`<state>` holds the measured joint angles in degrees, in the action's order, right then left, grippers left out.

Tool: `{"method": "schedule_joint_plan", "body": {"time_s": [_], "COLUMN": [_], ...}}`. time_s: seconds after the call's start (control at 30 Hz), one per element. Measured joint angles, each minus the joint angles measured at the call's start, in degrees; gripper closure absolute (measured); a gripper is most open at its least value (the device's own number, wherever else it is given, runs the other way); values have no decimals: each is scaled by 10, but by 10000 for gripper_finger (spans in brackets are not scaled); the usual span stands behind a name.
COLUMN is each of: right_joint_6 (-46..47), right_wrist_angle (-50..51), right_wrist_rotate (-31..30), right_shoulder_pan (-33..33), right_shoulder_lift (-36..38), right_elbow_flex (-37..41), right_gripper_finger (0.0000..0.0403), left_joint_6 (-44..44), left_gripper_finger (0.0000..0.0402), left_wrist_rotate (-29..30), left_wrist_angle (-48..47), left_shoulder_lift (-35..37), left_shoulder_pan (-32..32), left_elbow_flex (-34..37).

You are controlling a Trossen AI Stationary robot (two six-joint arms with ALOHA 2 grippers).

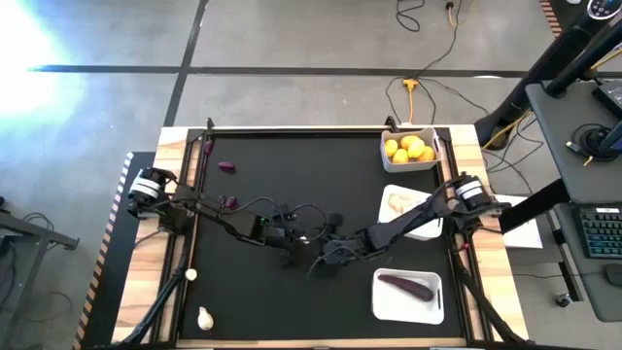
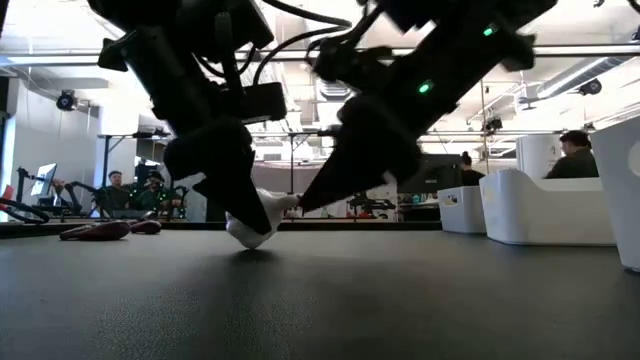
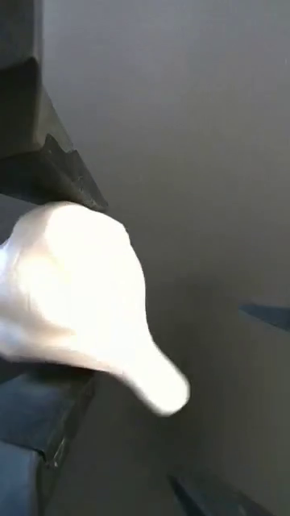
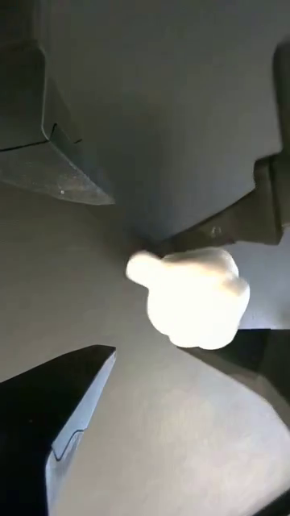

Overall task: Sort produce into baskets
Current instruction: Put the garlic into the top white bin

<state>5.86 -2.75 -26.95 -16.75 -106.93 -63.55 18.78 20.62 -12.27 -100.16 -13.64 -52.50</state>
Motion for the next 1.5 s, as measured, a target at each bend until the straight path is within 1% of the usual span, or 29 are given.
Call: {"method": "schedule_joint_plan", "body": {"time_s": [0.07, 0.13, 0.27, 0.7, 0.83, 1.0, 1.07, 1.13, 1.2, 1.33, 1.4, 1.5], "right_joint_6": [-1, -1, 1, 23, 27, 40, 40, 42, 42, 51, 50, 48], "right_wrist_angle": [4, 6, 8, 9, 11, 7, 7, 6, 3, -9, -9, -9], "right_wrist_rotate": [-1, -14, -31, -30, -28, -26, -15, 12, 26, 24, 28, 21], "right_shoulder_pan": [6, 13, 20, 21, 22, 23, 25, 29, 32, 39, 43, 42], "right_shoulder_lift": [-24, -45, -69, -73, -75, -75, -75, -78, -83, -93, -93, -91], "right_elbow_flex": [-20, -37, -57, -65, -62, -54, -53, -53, -53, -52, -52, -52], "right_gripper_finger": [112, 120, 148, 272, 298, 304, 295, 283, 270, 256, 260, 288], "left_joint_6": [1, 3, 8, 13, 14, 14, 14, 14, 14, 12, 13, 13], "left_gripper_finger": [119, 117, 116, 116, 116, 125, 129, 133, 137, 141, 141, 141], "left_wrist_rotate": [-13, -21, -22, -21, -19, -17, -17, -20, -24, -23, -22, -19], "left_wrist_angle": [-2, -2, -4, -7, 2, 7, 8, 9, 11, 21, 20, 16], "left_shoulder_lift": [0, 0, 0, 0, 0, 0, 0, 0, 0, 1, 1, 2], "left_shoulder_pan": [-2, -4, -6, -6, -7, -6, -6, -7, -7, -7, -9, -12], "left_elbow_flex": [-1, -1, -1, -1, -1, -1, -1, -1, -1, -3, -3, -3]}}
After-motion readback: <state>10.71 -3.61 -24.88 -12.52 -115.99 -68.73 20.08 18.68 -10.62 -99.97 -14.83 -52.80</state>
